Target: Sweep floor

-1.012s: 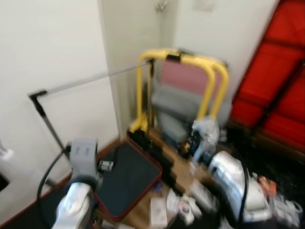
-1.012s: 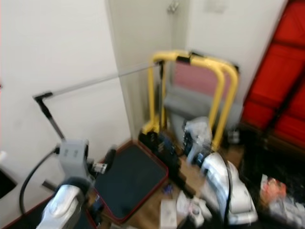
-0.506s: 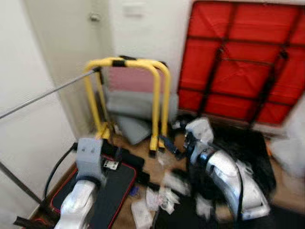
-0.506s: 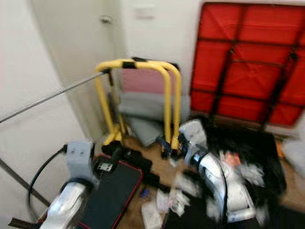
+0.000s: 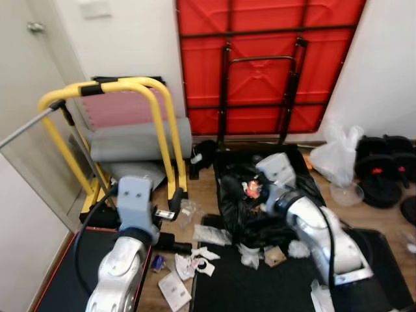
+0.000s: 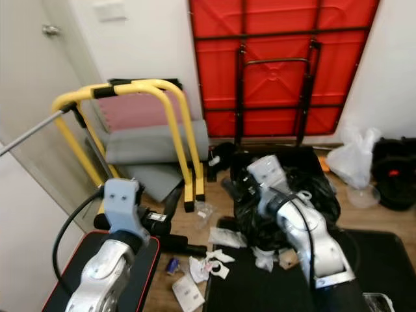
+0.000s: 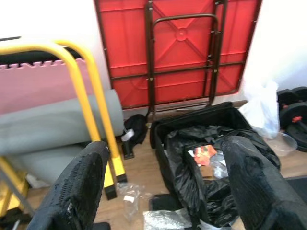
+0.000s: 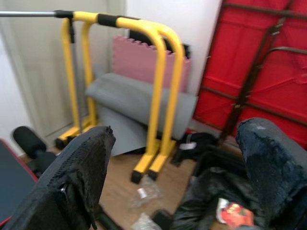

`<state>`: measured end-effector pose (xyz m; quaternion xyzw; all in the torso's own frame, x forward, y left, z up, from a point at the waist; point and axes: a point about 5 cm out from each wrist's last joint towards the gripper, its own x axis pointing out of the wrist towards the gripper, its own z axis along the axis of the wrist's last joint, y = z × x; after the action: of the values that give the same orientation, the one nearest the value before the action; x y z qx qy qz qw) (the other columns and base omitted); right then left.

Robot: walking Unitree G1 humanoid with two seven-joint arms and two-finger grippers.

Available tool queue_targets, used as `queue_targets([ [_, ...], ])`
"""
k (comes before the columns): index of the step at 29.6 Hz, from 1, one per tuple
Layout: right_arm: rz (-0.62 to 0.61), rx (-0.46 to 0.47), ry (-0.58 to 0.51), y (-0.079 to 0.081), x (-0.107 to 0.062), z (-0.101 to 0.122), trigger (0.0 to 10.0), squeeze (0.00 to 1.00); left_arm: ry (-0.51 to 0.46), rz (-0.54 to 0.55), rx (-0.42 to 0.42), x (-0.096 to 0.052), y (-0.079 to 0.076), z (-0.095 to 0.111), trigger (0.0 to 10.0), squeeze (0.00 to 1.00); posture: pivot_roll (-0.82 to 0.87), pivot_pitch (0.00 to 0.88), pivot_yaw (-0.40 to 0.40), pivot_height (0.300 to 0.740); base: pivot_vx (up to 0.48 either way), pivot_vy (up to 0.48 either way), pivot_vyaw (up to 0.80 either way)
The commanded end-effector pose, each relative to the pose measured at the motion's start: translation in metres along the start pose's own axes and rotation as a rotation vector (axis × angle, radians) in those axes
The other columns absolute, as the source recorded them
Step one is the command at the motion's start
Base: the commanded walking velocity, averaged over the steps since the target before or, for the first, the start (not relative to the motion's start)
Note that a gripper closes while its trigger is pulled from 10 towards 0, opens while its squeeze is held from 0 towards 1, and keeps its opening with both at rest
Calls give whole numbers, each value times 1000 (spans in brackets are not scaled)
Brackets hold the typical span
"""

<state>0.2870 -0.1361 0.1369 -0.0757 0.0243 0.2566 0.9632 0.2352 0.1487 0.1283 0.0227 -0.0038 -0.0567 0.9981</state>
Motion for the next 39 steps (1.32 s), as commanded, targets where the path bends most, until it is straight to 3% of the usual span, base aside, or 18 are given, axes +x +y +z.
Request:
queue_targets([
  [1,16,-13,-12,4,3,2,10000,0,18,28,19,0,4,-4,10000,0,-139,0,1,740,0,0,-800],
  [30,-2,-53,-30,0,11,5,10000,0,-8,54,-28,3,9,-2,10000,0,-127,0,-7,740,0,0,-800],
  [39,-8,-77,-40,-1,14,6,10000,0,-8,48,-27,4,8,-2,10000,0,-129,0,-8,740,0,-203,0],
])
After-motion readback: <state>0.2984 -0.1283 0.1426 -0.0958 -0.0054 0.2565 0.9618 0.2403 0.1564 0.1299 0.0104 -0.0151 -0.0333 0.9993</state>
